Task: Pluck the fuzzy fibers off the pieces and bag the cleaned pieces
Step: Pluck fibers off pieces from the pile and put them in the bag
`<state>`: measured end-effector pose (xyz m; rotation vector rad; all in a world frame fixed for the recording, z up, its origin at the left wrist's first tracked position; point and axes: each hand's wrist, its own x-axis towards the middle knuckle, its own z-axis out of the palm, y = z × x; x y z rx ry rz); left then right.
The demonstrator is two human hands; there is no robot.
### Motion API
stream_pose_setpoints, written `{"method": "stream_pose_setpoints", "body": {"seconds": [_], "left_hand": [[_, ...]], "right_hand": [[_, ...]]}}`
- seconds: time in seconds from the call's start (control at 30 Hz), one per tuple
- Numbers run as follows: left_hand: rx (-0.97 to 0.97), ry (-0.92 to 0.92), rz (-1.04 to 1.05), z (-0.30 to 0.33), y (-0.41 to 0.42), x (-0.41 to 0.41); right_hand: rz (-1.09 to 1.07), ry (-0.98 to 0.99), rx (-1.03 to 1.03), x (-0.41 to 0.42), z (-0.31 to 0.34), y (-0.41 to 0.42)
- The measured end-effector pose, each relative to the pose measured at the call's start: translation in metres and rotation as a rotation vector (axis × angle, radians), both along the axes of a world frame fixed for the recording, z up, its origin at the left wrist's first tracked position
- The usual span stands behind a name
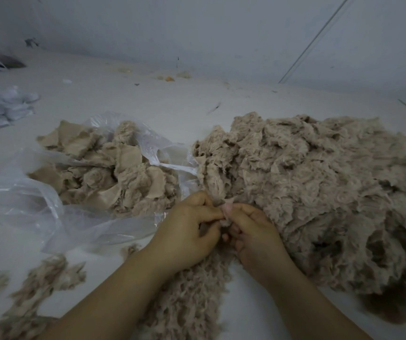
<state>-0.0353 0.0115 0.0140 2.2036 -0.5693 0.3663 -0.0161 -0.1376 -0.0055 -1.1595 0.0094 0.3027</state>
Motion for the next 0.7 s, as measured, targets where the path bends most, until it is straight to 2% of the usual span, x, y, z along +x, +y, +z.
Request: {"method": "stream_pose_setpoints", "body": {"seconds": [0.13, 0.2, 0.23, 0.33, 0.37, 0.43, 0.5, 0.57, 0.7], "left_hand": [[0.257, -0.092, 0.08, 0.001, 0.0, -0.004], [0.272, -0.109, 0.061, 0.001, -0.003, -0.003], [0.217, -0.075, 0.042, 0.001, -0.005, -0.002], [-0.165, 0.122, 0.112, -0.001, -0.006, 0.005], [-0.184, 0.116, 0.152, -0.002, -0.004, 0.009], [-0.046, 0.13, 0.146, 0.0, -0.002, 0.018], [0.081, 0.225, 0.102, 0.007, -0.002, 0.026], [0.12, 0.286, 0.133, 0.014, -0.003, 0.035], [0.164, 0.244, 0.176, 0.024, -0.002, 0.045]], "right_hand": [[0.067, -0.029, 0.082, -0.001, 0.001, -0.002], [0.108, -0.095, 0.061, -0.002, 0.001, -0.001], [0.099, -0.104, 0.045, -0.002, 0.0, -0.001], [0.028, -0.022, 0.005, 0.002, -0.006, -0.002], [0.031, 0.001, -0.007, 0.003, -0.008, -0.003], [0.05, 0.02, -0.039, 0.003, -0.009, -0.003], [0.04, 0.014, -0.035, 0.004, -0.009, -0.001], [0.024, 0.024, -0.015, 0.004, -0.005, 0.0], [0.045, 0.012, -0.022, 0.003, -0.005, -0.001]]}}
